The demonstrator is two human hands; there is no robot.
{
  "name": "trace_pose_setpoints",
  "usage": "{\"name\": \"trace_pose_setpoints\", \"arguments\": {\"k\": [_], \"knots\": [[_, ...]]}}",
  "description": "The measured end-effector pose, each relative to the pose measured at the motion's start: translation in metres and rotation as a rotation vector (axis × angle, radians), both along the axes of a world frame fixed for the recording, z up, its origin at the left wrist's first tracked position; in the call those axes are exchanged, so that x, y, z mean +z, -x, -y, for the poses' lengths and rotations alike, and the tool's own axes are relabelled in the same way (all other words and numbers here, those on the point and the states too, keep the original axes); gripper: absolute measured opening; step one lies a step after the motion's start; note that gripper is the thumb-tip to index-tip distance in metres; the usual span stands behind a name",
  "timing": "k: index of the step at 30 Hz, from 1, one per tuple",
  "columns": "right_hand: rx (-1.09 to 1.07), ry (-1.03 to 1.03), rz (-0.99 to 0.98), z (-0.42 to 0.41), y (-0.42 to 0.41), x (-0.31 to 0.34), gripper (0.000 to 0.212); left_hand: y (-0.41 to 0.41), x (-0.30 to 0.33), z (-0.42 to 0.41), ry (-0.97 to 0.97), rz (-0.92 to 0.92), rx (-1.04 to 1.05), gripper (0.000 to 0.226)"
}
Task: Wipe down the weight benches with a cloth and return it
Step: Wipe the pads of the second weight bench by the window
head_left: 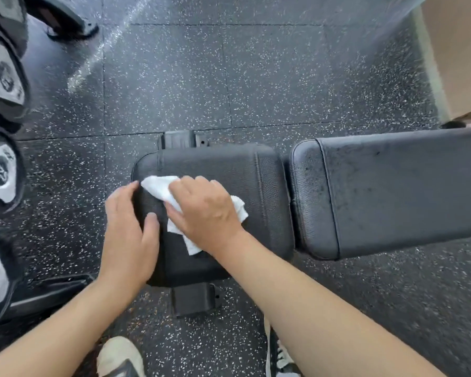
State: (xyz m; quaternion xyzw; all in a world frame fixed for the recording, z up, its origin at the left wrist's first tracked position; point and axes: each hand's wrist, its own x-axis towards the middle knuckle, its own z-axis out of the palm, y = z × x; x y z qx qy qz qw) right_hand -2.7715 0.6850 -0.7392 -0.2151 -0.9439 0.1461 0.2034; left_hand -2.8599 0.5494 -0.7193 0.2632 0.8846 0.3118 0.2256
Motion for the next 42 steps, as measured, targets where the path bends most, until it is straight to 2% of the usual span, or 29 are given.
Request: {"name": "trace_pose_setpoints", "arguments": {"k": [4,8,10,15,17,19,23,26,28,32,34,38,42], "knots": [[0.070,-0.041,0.038,-0.049,-0.063,-0.005,0.021,0.016,-0.006,-0.061,0.064,-0.007,0.097,0.057],[-0.147,0.027,-0.011,-0.115,-0.092,-0.007,0.021,0.015,-0.014,-0.106,0.197,-0.087,0.377,0.049],[-0.229,0.042,-0.006,-0.131,-0.086,-0.007,0.022,0.010,-0.015,-0.112,0.210,-0.159,0.457,0.049],[-0.410,0.173,0.057,-0.141,-0.038,-0.006,0.025,0.009,-0.019,-0.117,0.264,-0.218,0.456,0.048],[-0.449,0.206,0.144,-0.144,-0.008,-0.004,0.030,0.009,-0.021,-0.118,0.277,-0.236,0.466,0.048],[-0.382,0.216,0.320,-0.140,0.030,-0.004,0.033,0.010,-0.023,-0.118,0.298,-0.245,0.479,0.049],[-0.162,0.474,0.512,-0.117,0.098,-0.008,0.031,0.012,-0.028,-0.119,0.325,-0.238,0.487,0.050],[-0.067,0.601,0.546,-0.117,0.107,-0.005,0.031,0.013,-0.029,-0.120,0.330,-0.237,0.481,0.049],[-0.064,0.572,0.572,-0.136,0.089,-0.003,0.035,0.012,-0.030,-0.121,0.328,-0.246,0.467,0.049],[-0.266,0.585,0.691,-0.195,0.016,0.000,0.042,0.013,-0.031,-0.120,0.327,-0.257,0.446,0.049],[-0.324,0.599,0.686,-0.206,-0.003,0.004,0.042,0.013,-0.031,-0.121,0.329,-0.256,0.434,0.049],[-0.214,0.530,0.702,-0.183,0.035,0.000,0.032,0.014,-0.029,-0.122,0.325,-0.234,0.437,0.049],[-0.011,0.646,0.684,-0.129,0.116,-0.012,0.031,0.016,-0.028,-0.122,0.321,-0.221,0.437,0.051]]}}
